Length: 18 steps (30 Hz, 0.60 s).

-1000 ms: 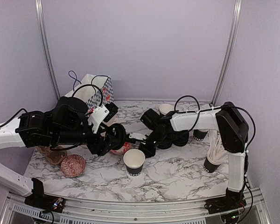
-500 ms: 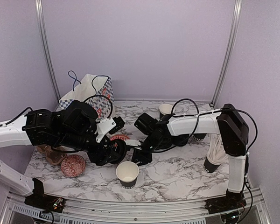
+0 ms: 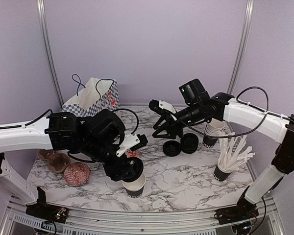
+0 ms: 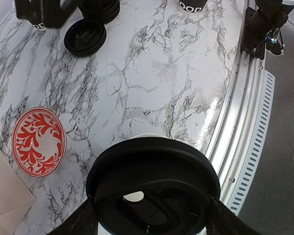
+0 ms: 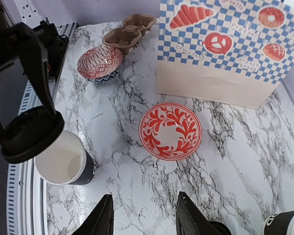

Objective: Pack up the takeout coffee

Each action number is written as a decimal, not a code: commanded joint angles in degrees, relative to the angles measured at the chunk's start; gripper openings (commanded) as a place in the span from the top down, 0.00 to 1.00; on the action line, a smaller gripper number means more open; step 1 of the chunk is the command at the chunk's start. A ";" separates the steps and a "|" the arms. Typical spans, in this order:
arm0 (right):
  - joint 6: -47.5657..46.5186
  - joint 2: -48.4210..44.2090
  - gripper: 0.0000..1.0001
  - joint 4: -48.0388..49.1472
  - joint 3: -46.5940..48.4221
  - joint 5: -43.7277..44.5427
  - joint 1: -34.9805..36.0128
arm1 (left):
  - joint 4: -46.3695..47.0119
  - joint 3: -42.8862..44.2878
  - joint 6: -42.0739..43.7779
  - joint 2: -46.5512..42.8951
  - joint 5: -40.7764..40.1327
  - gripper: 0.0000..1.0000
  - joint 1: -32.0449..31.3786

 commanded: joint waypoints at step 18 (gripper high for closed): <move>0.31 -11.01 0.58 11.23 -10.63 -0.68 -3.71 | -9.39 9.09 2.94 12.66 -1.85 0.30 -1.65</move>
